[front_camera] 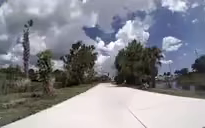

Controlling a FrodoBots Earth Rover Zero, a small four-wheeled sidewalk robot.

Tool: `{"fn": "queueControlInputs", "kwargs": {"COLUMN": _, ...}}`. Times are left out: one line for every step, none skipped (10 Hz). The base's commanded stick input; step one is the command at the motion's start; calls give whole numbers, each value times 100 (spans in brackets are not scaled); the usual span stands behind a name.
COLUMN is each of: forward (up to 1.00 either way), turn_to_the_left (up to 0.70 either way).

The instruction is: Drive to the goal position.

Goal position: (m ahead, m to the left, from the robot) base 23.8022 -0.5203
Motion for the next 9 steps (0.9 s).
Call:
{"fn": "queueControlInputs", "kwargs": {"forward": 70, "turn_to_the_left": 0}}
{"fn": "queueControlInputs", "kwargs": {"forward": 70, "turn_to_the_left": 0}}
{"fn": "queueControlInputs", "kwargs": {"forward": 70, "turn_to_the_left": -5}}
{"fn": "queueControlInputs", "kwargs": {"forward": 70, "turn_to_the_left": -35}}
{"fn": "queueControlInputs", "kwargs": {"forward": 70, "turn_to_the_left": -32}}
{"fn": "queueControlInputs", "kwargs": {"forward": 70, "turn_to_the_left": -2}}
{"fn": "queueControlInputs", "kwargs": {"forward": 70, "turn_to_the_left": 0}}
{"fn": "queueControlInputs", "kwargs": {"forward": 70, "turn_to_the_left": 0}}
{"fn": "queueControlInputs", "kwargs": {"forward": 70, "turn_to_the_left": 0}}
